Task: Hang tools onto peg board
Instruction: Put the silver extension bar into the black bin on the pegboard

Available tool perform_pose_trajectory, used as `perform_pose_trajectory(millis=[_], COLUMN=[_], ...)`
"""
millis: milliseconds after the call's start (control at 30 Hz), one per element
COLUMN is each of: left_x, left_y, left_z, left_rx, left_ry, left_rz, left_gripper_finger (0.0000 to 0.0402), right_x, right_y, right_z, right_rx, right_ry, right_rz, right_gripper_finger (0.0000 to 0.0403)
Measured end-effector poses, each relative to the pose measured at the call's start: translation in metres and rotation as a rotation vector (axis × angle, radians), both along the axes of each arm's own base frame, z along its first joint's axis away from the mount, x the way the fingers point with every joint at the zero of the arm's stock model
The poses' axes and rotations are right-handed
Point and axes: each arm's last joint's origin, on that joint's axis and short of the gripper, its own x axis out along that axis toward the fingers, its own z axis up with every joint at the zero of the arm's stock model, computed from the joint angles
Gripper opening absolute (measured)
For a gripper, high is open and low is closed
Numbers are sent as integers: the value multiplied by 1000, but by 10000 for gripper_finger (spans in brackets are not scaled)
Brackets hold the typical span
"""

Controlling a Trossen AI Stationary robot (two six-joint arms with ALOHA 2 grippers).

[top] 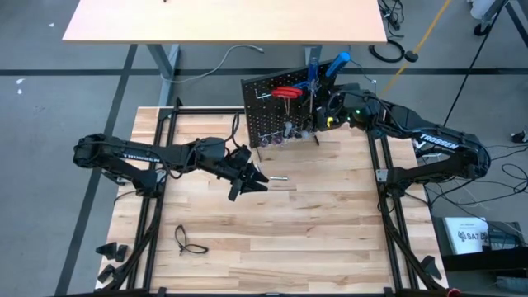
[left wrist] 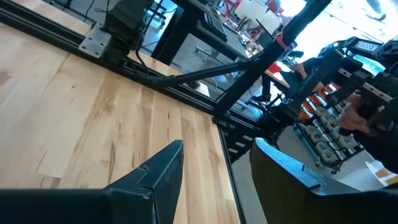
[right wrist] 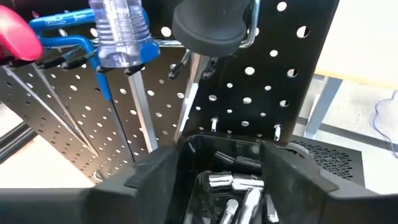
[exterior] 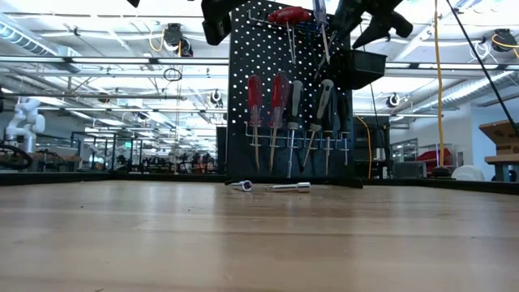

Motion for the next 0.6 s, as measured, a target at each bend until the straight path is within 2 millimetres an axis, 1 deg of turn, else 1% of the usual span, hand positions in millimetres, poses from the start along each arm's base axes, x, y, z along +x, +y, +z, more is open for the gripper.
perform_pose_trajectory(millis=[100, 233, 400, 500, 600], left_x=[0, 0, -5, -10, -15], left_y=[0, 0, 1, 2, 4], left_z=[0, -2, -16, -28, -36], left_rx=[0, 4, 55, 130, 279], left_ry=[0, 18, 159, 275, 338], left_rz=[1, 0, -3, 22, 31], left_gripper_finger=[187, 187, 187, 187, 187], right_x=[-1, -7, -16, -22, -23], right_y=[0, 5, 20, 33, 46], right_z=[1, 5, 15, 19, 20], right_rx=[-8, -20, -27, -8, 28], right_ry=[7, -8, -51, -78, -91], right_rz=[6, 21, 88, 180, 287], right_gripper_finger=[235, 240, 235, 232, 232])
